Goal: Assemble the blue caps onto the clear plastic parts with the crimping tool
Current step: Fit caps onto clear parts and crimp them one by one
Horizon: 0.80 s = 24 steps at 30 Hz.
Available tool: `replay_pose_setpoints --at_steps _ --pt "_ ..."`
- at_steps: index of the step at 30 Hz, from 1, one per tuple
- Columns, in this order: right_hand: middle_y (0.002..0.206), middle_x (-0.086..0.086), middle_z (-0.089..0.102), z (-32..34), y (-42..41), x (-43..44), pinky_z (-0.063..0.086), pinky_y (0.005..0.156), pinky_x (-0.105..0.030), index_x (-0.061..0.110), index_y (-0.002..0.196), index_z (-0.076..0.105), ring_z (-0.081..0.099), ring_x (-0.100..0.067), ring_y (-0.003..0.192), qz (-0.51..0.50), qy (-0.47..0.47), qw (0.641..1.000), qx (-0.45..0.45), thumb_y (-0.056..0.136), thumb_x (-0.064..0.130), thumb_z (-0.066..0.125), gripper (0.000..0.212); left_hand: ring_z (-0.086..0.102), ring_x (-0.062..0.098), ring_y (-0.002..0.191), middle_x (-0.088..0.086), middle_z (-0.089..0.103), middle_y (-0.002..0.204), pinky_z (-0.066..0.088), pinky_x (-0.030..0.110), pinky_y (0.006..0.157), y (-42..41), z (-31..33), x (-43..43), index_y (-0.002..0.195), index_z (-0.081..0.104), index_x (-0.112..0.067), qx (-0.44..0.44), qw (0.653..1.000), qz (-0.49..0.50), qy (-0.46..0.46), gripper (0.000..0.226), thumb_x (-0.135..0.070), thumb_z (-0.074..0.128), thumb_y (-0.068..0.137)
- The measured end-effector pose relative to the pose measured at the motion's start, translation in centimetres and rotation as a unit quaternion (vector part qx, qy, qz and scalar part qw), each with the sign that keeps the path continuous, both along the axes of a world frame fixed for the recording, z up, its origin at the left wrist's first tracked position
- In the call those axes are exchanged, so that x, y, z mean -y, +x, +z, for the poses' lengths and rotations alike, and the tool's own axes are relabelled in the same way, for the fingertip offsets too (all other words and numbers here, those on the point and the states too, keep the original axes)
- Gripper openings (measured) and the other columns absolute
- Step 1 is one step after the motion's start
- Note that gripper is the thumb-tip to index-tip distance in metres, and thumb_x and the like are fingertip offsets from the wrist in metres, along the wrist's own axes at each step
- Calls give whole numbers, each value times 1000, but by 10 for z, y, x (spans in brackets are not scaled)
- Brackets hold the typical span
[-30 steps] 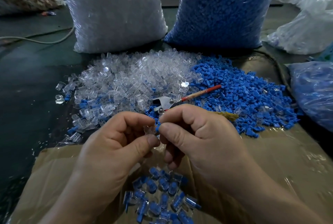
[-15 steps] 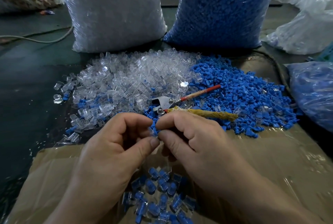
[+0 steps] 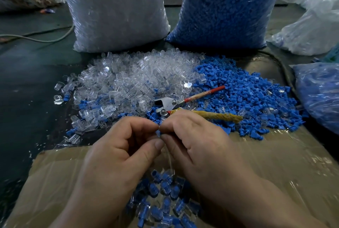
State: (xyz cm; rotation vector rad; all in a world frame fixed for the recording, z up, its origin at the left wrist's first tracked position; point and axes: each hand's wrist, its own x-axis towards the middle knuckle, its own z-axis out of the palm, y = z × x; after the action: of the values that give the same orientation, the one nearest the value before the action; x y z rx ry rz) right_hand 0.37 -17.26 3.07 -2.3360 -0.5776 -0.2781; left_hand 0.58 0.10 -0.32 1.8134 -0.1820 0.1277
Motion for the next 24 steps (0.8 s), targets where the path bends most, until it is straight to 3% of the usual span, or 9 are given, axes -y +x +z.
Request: replay_pose_setpoints --at_steps 3,5,8,11,15,20,22,24 --pt "97 6 56 -1 -1 -2 51 66 -43 18 100 62 58 -17 83 12 9 1000 -5 97 37 41 29 68 22 61 -1 73 73 59 52 61 3 -2 -2 92 72 -40 -15 1000 16 -6 32 -55 72 63" --pt "102 5 57 0 -1 -2 52 68 -43 16 101 63 59 -18 87 22 20 1000 2 98 33 46 25 64 21 55 -1 70 66 55 42 55 4 -1 -4 88 72 -38 -18 1000 16 -13 29 -50 71 62" --pt "102 14 59 2 -1 -2 53 71 -40 30 104 57 60 -11 91 44 35 998 -23 97 38 45 17 59 17 50 5 66 60 48 28 46 5 1 -4 81 74 -27 -63 991 -2 -116 27 -38 75 56" --pt "102 12 60 2 -2 -3 53 72 -43 32 105 54 61 -14 91 57 42 997 -28 96 39 41 18 59 19 51 11 64 61 48 27 46 4 5 -5 83 74 -21 -102 976 -13 -193 29 -32 76 56" --pt "105 9 60 0 -4 -4 53 68 -44 29 109 56 61 -17 91 34 6 999 -2 96 32 46 17 67 19 59 9 72 70 53 27 52 4 6 -5 93 74 -32 -56 995 -44 -67 32 -48 69 65" --pt "99 1 63 2 -3 -4 53 61 -44 15 105 65 61 -21 83 26 -33 999 31 94 22 55 17 64 17 58 3 70 69 51 27 52 7 0 -4 92 72 -34 -41 998 -34 -38 31 -46 73 63" --pt "104 0 65 2 -1 -3 56 67 -43 15 109 66 62 -22 90 26 -50 997 45 92 21 57 21 63 25 59 2 69 69 52 38 53 7 -1 -3 91 71 -35 -41 999 -15 -26 33 -48 73 61" --pt "119 1 64 3 3 2 56 86 -40 19 123 61 60 -20 109 -9 -88 994 66 91 25 56 33 62 30 58 2 68 66 53 46 55 7 -1 -4 90 70 -35 -47 999 10 -20 34 -50 73 59"
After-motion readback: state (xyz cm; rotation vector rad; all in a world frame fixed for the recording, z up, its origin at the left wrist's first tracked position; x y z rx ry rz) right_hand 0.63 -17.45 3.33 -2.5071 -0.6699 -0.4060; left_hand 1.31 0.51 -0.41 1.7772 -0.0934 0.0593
